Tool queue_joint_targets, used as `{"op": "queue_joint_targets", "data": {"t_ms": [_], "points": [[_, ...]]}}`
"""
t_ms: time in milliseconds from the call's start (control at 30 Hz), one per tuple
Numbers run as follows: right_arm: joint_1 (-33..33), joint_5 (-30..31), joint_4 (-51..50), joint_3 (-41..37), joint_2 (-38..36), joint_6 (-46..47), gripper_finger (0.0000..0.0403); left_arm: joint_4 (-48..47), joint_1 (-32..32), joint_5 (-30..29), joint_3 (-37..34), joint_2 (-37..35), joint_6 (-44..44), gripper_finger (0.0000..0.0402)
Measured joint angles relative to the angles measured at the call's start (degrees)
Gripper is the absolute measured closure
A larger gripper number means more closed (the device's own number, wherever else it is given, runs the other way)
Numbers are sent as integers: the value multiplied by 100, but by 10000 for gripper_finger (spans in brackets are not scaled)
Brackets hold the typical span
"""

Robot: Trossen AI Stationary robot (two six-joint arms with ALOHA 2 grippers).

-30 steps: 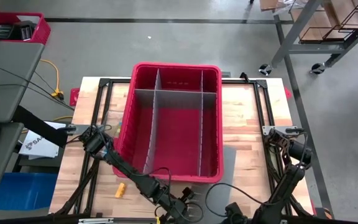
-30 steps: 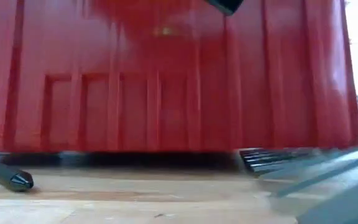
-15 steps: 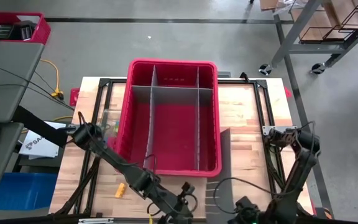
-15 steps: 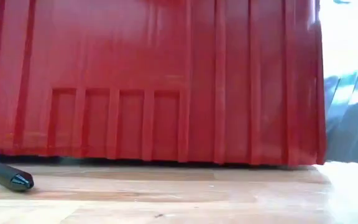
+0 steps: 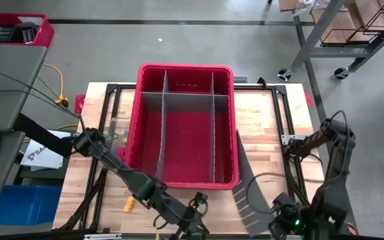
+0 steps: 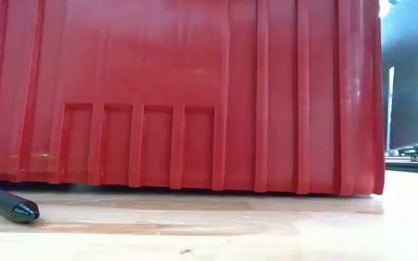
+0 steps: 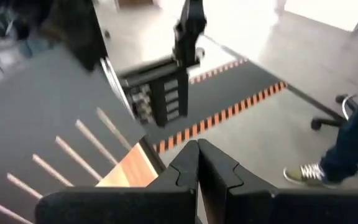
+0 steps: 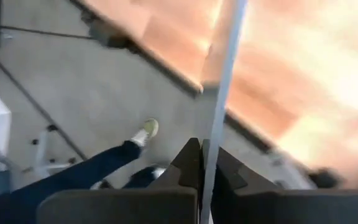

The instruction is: Sort Items/Unsort Items

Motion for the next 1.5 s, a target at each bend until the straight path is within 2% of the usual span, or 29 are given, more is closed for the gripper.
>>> {"op": "queue_joint_targets", "data": {"t_ms": [233, 400, 633, 800, 900, 1000, 1267, 1500], "points": [[-141, -58, -2731, 652, -755, -21, 402, 224, 223, -400, 97, -664, 125, 402], [-383, 292, -2692, 579, -1428, -46, 402, 275, 411, -967, 95, -1192, 128, 400], [-489, 729, -2682, 744, -1590, -169, 402, -86, 535, -2342, 93, -2148, 837, 381], [-809, 1851, -2659, 922, -1598, -9, 402, -48, 636, -3302, 95, -3042, 1997, 369], [-1280, 2798, -2691, 934, -1602, 27, 403, 62, 764, -3580, 95, -3566, 2642, 366], [-1960, 3322, -2706, 934, -1602, -309, 402, 284, 933, -3618, 95, -4042, 3123, 365], [-3910, 3576, -2690, 931, -1794, -1793, 402, 280, 1413, -3407, 97, -4763, 3514, 364], [-5416, 3987, -2657, 931, -2184, -3218, 403, 230, 1527, -3390, 95, -4788, 3515, 364]]}}
